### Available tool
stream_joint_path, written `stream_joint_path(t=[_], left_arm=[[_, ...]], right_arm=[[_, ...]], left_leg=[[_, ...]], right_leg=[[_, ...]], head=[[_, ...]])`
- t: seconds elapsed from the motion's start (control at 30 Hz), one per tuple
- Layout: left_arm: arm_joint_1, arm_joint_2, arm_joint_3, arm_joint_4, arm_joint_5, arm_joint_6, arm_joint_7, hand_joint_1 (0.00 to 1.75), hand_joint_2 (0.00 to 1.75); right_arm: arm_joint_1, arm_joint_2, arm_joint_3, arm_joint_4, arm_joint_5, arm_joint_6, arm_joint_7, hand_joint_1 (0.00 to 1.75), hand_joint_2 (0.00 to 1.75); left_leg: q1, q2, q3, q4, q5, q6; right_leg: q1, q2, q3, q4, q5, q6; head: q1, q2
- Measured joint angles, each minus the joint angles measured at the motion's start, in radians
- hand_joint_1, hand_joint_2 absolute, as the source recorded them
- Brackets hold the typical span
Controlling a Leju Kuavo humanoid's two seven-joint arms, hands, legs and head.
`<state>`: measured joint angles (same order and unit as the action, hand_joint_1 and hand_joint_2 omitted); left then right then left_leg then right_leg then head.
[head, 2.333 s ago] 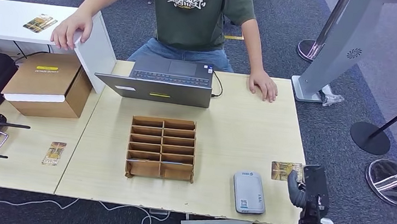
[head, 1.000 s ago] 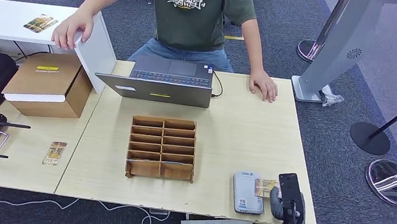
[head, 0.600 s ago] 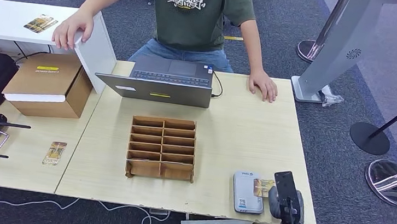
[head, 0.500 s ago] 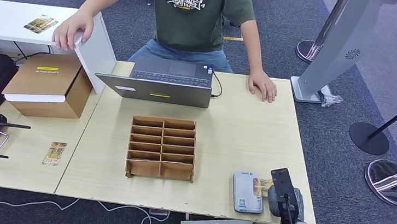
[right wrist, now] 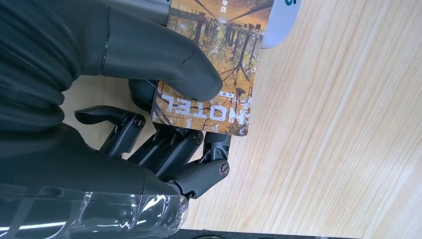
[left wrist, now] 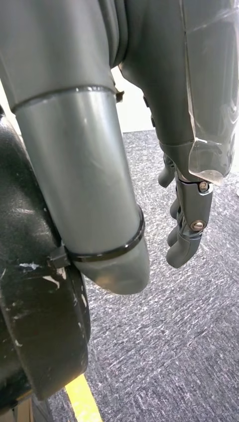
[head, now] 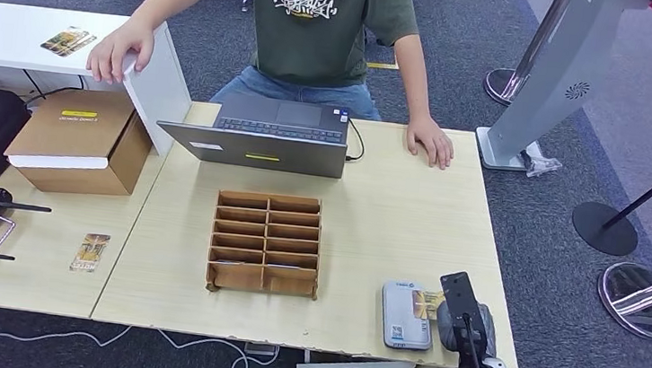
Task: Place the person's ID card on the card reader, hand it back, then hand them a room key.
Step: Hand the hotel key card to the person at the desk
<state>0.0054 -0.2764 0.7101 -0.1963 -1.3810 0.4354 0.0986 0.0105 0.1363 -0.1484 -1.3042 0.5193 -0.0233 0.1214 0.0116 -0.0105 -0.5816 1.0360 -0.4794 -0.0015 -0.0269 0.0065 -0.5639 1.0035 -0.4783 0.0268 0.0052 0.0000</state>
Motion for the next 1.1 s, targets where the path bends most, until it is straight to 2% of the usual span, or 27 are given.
stream_joint_path(t=[0.2,0.33,0.8,0.97,1.1], left_arm=[[0.001,-0.003,0.0,-0.005,-0.006,-0.005,0.006,0.0,0.0],[0.007,-0.008,0.0,-0.018,-0.014,-0.012,0.009,0.0,0.0],[0.018,-0.028,0.001,-0.074,-0.054,-0.045,0.001,0.0,0.0],[0.018,-0.028,0.001,-0.078,-0.077,-0.049,-0.009,0.0,0.0],[0.018,-0.028,0.001,-0.083,-0.1,-0.052,-0.014,0.0,0.0]], right_arm=[[0.014,0.0,0.0,-0.031,0.013,-0.022,-0.014,1.75,1.75],[0.038,0.002,0.0,-0.077,0.044,-0.081,-0.067,1.75,1.75],[0.157,0.027,0.063,-0.463,0.142,-0.288,-0.261,1.75,1.75],[0.19,0.027,0.099,-0.556,0.29,-0.393,-0.296,1.74,1.75],[0.209,0.027,0.12,-0.604,0.48,-0.482,-0.278,1.72,1.75]], left_leg=[[0.0,0.0,-0.001,0.0,0.0,0.0],[0.0,-0.001,-0.003,0.0,0.0,0.0],[0.0,-0.001,-0.007,0.0,0.0,0.0],[0.0,-0.001,-0.007,0.0,0.0,0.0],[0.0,-0.001,-0.007,0.0,0.0,0.0]], right_leg=[[0.0,0.0,0.001,0.0,0.0,0.0],[0.0,-0.001,0.0,0.0,0.0,0.0],[0.0,-0.001,-0.004,0.0,0.0,0.0],[0.0,-0.001,-0.004,0.0,0.0,0.0],[0.0,-0.001,-0.004,0.0,0.0,0.0]], head=[[0.0,0.0],[0.0,0.0],[0.0,0.0],[0.0,0.0],[0.0,0.0]])
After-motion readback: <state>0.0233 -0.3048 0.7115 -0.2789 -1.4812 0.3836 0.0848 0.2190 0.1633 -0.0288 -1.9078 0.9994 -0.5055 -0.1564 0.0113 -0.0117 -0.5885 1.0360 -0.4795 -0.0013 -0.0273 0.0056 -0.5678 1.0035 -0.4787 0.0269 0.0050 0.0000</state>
